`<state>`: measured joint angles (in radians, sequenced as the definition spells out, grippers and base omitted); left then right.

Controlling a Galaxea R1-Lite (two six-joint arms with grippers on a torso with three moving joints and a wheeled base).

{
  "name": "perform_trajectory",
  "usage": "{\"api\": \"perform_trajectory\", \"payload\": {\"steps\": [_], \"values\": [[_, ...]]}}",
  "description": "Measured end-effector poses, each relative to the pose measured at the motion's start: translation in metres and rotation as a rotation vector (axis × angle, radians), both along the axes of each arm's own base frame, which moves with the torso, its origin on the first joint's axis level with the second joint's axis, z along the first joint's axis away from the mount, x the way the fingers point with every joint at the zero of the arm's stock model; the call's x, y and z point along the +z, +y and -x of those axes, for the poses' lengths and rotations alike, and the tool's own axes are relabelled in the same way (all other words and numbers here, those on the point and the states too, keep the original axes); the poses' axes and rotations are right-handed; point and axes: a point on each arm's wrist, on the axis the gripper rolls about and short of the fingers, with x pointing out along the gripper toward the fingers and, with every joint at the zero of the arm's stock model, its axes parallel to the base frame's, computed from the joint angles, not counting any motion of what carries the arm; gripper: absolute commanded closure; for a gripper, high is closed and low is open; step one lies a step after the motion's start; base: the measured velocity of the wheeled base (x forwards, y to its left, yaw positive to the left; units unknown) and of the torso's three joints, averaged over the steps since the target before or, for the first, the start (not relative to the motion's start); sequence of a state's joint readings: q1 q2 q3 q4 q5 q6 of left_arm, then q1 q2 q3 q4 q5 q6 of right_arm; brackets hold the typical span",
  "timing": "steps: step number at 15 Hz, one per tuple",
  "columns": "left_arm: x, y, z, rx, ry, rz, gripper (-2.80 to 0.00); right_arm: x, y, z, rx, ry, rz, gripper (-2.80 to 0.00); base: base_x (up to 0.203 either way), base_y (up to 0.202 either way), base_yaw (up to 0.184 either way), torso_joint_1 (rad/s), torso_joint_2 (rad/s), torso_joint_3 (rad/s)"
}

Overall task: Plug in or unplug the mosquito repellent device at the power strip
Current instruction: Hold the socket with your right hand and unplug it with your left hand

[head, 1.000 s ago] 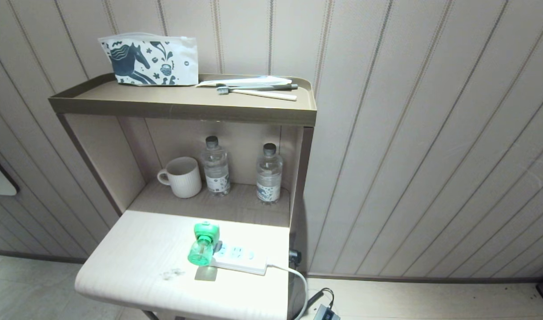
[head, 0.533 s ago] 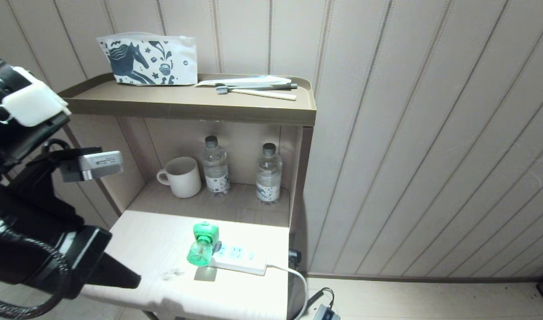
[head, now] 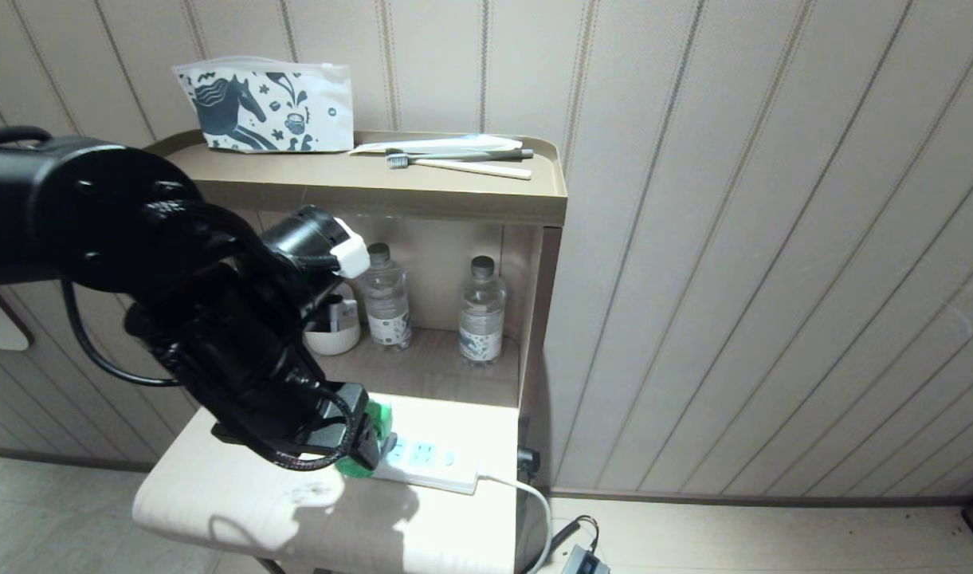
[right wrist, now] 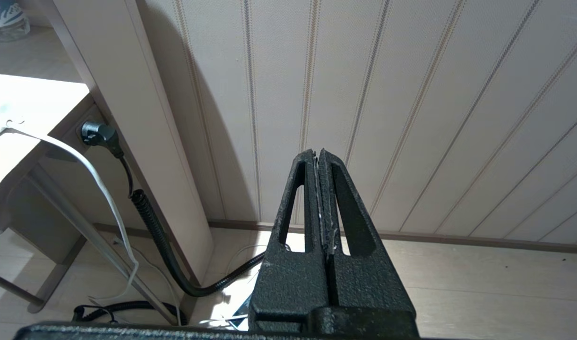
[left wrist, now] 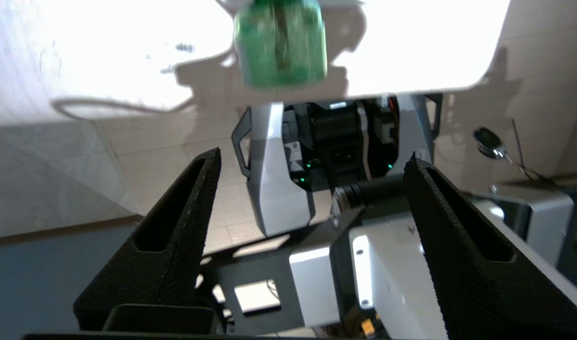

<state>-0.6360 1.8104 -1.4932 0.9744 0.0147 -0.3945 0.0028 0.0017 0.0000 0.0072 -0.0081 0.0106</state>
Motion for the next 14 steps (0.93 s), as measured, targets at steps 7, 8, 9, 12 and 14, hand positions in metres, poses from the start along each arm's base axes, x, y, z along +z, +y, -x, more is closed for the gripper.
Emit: {"api": "perform_trajectory", "payload": {"steps": [7,8,9,12,14], "values": [[-0.042,-0.021,-0.054,0.047,0.028,-0.049,-2.80,0.000,0.000,0.000,0.002,0.000,0.000,0.00,0.000,0.000,0.000,0.000,0.00,0.000],[-0.047,-0.019,-0.062,0.063,0.035,-0.054,-2.80,0.000,0.000,0.000,0.003,0.000,0.000,0.00,0.000,0.000,0.000,0.000,0.00,0.000],[-0.051,-0.019,-0.068,0.074,0.040,-0.057,-2.80,0.000,0.000,0.000,0.001,0.000,0.000,0.00,0.000,0.000,0.000,0.000,0.00,0.000],[-0.057,-0.017,-0.084,0.100,0.039,-0.054,-2.80,0.000,0.000,0.000,0.002,0.000,0.000,0.00,0.000,0.000,0.000,0.000,0.00,0.000],[-0.060,-0.018,-0.091,0.108,0.037,-0.052,-2.80,0.000,0.000,0.000,0.001,0.000,0.000,0.00,0.000,0.000,0.000,0.000,0.00,0.000]]}}
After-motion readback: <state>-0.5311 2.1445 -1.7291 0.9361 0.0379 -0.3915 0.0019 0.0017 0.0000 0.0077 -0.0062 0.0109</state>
